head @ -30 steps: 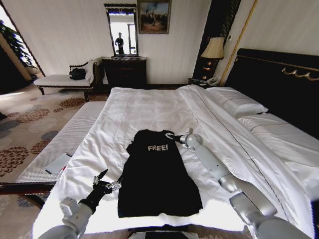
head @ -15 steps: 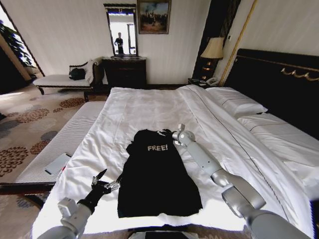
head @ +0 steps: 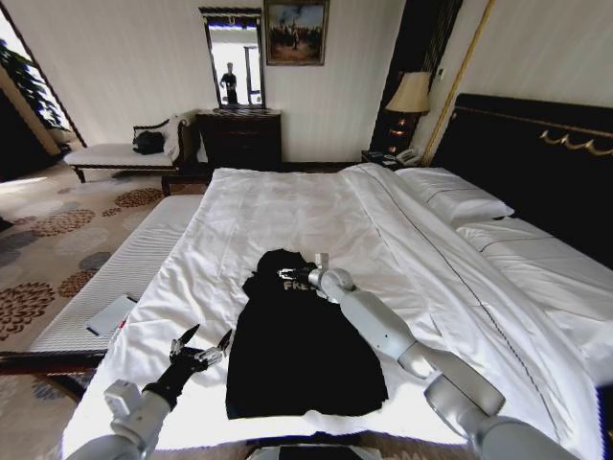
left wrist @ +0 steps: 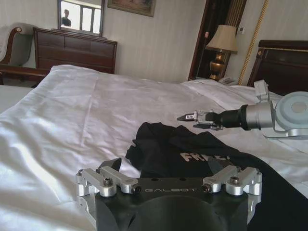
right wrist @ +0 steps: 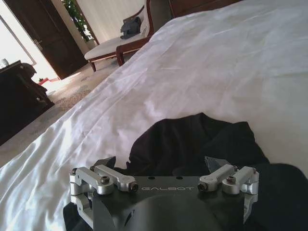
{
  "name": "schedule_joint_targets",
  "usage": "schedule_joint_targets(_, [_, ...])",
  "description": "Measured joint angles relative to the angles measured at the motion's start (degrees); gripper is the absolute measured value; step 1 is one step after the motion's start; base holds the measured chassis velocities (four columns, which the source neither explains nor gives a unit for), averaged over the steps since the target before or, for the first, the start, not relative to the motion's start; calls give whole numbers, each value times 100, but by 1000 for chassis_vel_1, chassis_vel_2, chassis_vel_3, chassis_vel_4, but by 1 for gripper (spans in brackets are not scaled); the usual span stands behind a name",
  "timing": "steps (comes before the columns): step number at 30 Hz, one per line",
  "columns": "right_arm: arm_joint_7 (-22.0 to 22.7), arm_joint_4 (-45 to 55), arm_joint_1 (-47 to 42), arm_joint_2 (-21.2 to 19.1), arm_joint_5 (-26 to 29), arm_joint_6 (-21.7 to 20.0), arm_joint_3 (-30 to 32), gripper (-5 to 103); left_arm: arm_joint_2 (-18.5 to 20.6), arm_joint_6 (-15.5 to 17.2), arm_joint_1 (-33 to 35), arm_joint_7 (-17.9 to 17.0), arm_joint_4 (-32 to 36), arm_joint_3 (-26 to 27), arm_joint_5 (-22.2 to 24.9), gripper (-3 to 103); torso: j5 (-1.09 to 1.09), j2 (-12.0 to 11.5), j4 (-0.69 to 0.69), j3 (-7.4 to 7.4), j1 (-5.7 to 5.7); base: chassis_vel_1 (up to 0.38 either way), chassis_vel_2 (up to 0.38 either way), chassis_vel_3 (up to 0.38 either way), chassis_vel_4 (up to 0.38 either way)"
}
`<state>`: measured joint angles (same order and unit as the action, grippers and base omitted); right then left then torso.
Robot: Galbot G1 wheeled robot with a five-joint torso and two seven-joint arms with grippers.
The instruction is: Fold the clothes on the bed.
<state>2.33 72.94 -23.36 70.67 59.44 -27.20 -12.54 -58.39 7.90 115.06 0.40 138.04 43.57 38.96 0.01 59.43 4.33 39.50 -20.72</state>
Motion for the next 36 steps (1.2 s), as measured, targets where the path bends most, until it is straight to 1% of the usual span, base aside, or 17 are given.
schedule_joint_targets(2, [-41,93,80,-258,-5,125,76,100,-1,1,-26,0,-1,-42,1,100,0,0,-2,0,0,0,0,0,0])
schedule_joint_targets(4, [-63,94,93,-331,-34,162,85,100,-5,3,-28,0,-2,-52,-1,100,0,0,-1,0,0,0,0,0,0])
schedule_joint_targets(5, [-143,76,114,-566,-149,275,101,100,-11,6,-28,0,-3,-74,-12,100,0,0,2,0,0,0,0,0,0])
schedule_joint_targets(8, [-352,-50,75,-978,-473,445,110,100,-16,11,-27,0,-3,-91,-19,100,0,0,4,0,0,0,0,0,0])
schedule_joint_targets(9, [-352,-50,75,-978,-473,445,110,100,-16,11,-27,0,-3,-91,-19,100,0,0,4,0,0,0,0,0,0])
schedule_joint_targets(11, [-530,-174,-41,-1134,-758,584,106,100,0,17,-27,0,3,-95,-19,100,2,0,5,0,0,0,0,0,0])
schedule_joint_targets(14, [-613,-271,-122,-1156,-921,676,106,100,12,23,-29,0,11,-99,-19,100,1,0,1,0,0,0,0,0,0])
schedule_joint_targets(15, [-644,-328,-181,-1143,-994,719,105,103,17,30,-28,0,24,-101,-19,100,1,0,0,0,0,0,0,0,0])
schedule_joint_targets(18, [-655,-362,-226,-1088,-1020,754,107,98,18,34,-9,0,41,-99,-21,100,0,0,0,0,0,0,0,0,0])
schedule_joint_targets(21, [-658,-405,-227,-931,-1016,760,70,84,18,34,30,0,55,-68,-25,100,0,0,0,0,0,0,0,0,0])
schedule_joint_targets(22, [-658,-414,-223,-913,-1014,760,64,84,18,34,32,0,57,-65,-25,100,0,0,0,0,0,0,0,0,0])
schedule_joint_targets(24, [-658,-460,-196,-827,-997,754,41,78,14,35,36,0,63,-57,-26,100,0,0,0,0,0,0,0,0,0])
schedule_joint_targets(28, [-658,-672,-124,-644,-977,733,-5,56,-7,40,42,0,66,-30,15,100,-1,0,-1,0,0,0,0,0,0])
schedule_joint_targets(30, [-658,-701,-118,-632,-977,732,-7,56,-8,40,42,0,65,-27,21,100,-1,0,1,0,0,0,0,0,0])
schedule_joint_targets(32, [-663,-825,-100,-595,-976,729,-11,45,-8,40,41,0,51,-22,32,100,-1,0,2,0,0,0,0,0,0])
schedule_joint_targets(33, [-663,-825,-100,-595,-976,729,-11,45,-8,40,41,0,51,-22,32,100,-1,0,2,0,0,0,0,0,0])
schedule_joint_targets(36, [-679,-912,-97,-579,-979,726,-13,29,1,42,25,0,38,-18,44,100,-1,0,1,0,0,0,0,0,0])
